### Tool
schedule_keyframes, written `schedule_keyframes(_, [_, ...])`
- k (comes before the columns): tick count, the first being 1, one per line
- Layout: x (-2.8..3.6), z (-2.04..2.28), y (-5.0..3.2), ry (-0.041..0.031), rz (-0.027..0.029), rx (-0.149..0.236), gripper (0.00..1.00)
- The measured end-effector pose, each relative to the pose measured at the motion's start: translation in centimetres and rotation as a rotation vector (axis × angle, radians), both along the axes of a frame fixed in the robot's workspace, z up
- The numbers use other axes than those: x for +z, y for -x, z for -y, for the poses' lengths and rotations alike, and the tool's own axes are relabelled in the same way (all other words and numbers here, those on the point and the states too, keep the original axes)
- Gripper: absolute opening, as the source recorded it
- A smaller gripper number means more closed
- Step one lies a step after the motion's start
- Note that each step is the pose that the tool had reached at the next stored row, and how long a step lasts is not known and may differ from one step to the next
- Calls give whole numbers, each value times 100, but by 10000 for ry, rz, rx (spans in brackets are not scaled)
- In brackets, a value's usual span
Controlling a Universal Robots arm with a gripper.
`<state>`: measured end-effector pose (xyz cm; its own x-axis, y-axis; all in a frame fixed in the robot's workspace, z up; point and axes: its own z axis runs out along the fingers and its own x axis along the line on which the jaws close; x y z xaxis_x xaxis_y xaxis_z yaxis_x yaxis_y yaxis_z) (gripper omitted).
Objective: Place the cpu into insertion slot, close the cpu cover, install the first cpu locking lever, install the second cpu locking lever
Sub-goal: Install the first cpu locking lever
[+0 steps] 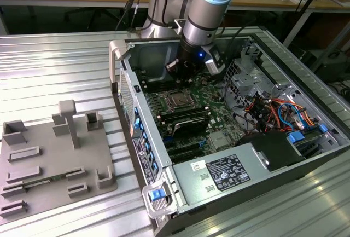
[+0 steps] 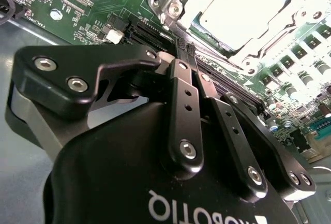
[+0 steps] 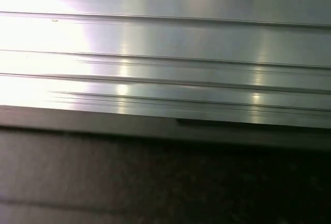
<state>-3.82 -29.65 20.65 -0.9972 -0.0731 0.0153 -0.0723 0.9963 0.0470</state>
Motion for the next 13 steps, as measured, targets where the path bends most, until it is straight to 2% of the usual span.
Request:
schedule_keyframes(3, [0, 23, 0, -4, -1, 0, 11])
schedule_keyframes(13, [-24, 28, -21, -5, -1, -2, 11])
